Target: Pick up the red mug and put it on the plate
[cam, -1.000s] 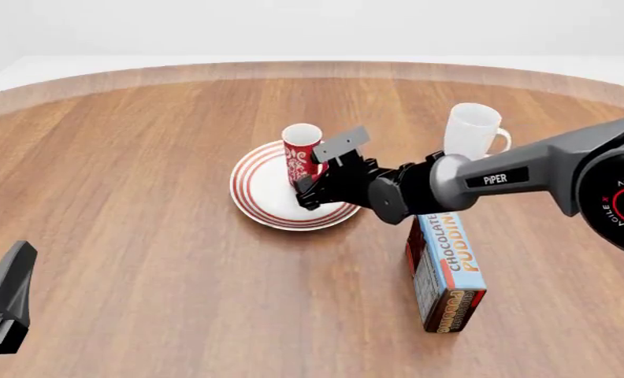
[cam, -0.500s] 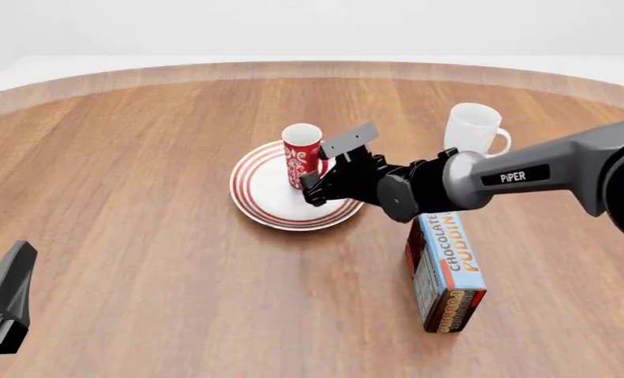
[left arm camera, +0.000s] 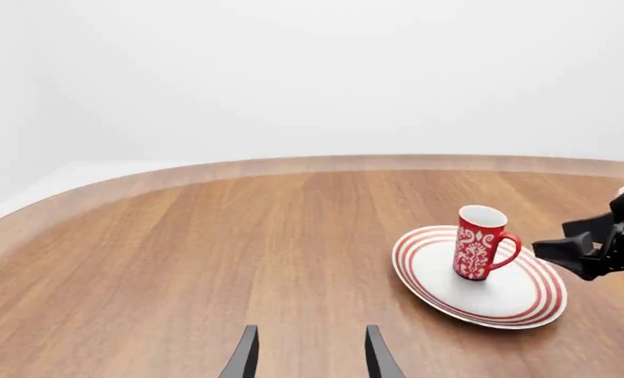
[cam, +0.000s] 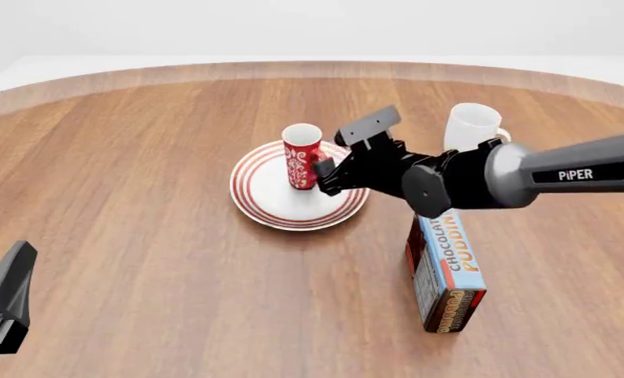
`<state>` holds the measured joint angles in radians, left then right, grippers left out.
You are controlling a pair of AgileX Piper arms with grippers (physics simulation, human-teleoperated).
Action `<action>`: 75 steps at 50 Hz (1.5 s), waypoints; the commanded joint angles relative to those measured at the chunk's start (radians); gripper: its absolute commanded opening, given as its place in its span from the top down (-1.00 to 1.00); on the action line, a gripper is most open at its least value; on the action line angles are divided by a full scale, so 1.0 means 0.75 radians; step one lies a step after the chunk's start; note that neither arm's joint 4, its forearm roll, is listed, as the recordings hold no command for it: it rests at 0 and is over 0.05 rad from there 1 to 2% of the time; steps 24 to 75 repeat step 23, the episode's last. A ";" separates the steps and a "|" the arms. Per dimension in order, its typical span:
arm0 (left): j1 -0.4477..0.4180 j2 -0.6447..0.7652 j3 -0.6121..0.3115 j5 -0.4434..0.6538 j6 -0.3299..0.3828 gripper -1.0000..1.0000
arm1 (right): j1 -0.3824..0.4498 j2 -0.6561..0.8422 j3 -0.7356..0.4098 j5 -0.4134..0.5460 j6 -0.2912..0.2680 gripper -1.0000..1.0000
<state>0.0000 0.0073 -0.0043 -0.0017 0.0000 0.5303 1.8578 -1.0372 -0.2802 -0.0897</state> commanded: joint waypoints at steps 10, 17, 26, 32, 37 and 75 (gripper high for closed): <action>0.000 0.000 0.000 0.000 0.000 -1.00 | -0.011 -0.207 0.111 0.024 -0.021 -1.00; 0.000 0.000 0.000 0.000 0.000 -1.00 | -0.016 -0.280 0.137 0.041 -0.030 -1.00; 0.000 0.000 0.000 0.000 0.000 -1.00 | -0.009 -0.328 0.172 0.031 -0.035 -1.00; 0.000 0.000 0.000 0.000 0.000 -1.00 | -0.009 -0.328 0.172 0.031 -0.035 -1.00; 0.000 0.000 0.000 0.000 0.000 -1.00 | -0.009 -0.328 0.172 0.031 -0.035 -1.00; 0.000 0.000 0.000 0.000 0.000 -1.00 | -0.009 -0.328 0.172 0.031 -0.035 -1.00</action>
